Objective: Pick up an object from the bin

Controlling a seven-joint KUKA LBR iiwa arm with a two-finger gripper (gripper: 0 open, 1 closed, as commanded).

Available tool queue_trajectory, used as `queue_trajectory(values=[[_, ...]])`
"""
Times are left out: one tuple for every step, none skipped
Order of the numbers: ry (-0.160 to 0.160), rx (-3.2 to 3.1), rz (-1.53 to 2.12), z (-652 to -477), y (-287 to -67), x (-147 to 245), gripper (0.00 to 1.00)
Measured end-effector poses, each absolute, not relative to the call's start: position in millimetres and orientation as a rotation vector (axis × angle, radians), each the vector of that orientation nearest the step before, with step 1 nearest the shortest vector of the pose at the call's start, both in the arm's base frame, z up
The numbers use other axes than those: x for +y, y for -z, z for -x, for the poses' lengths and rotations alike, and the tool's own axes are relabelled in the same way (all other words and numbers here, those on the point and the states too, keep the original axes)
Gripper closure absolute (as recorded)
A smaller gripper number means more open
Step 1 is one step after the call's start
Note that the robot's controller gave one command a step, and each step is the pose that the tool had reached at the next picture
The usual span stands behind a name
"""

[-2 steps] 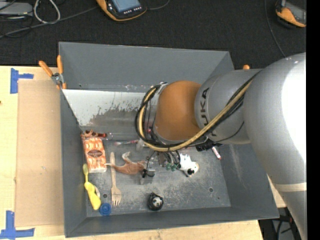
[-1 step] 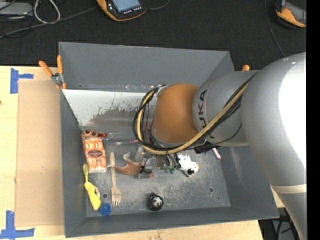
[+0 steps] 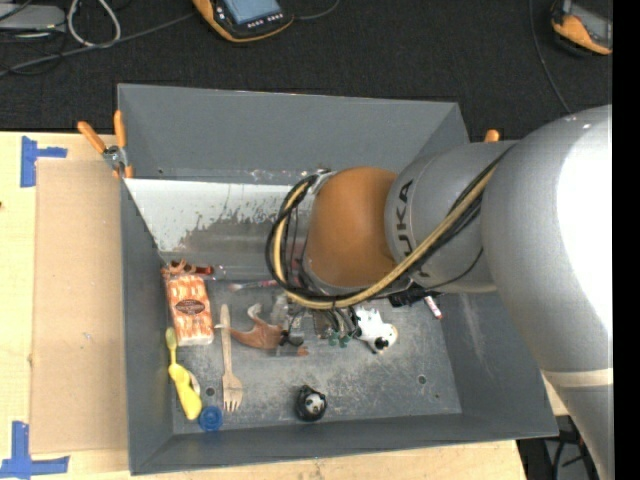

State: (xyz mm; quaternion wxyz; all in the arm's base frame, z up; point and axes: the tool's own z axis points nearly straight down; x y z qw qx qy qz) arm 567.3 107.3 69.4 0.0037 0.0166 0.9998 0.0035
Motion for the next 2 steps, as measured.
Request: queue_trajectory(values=[[-0.010,3.136,-0.072,-584.6,-141,105,1.00],[-0.009,3.142,0.115,-601.8,-222,130,1.00]])
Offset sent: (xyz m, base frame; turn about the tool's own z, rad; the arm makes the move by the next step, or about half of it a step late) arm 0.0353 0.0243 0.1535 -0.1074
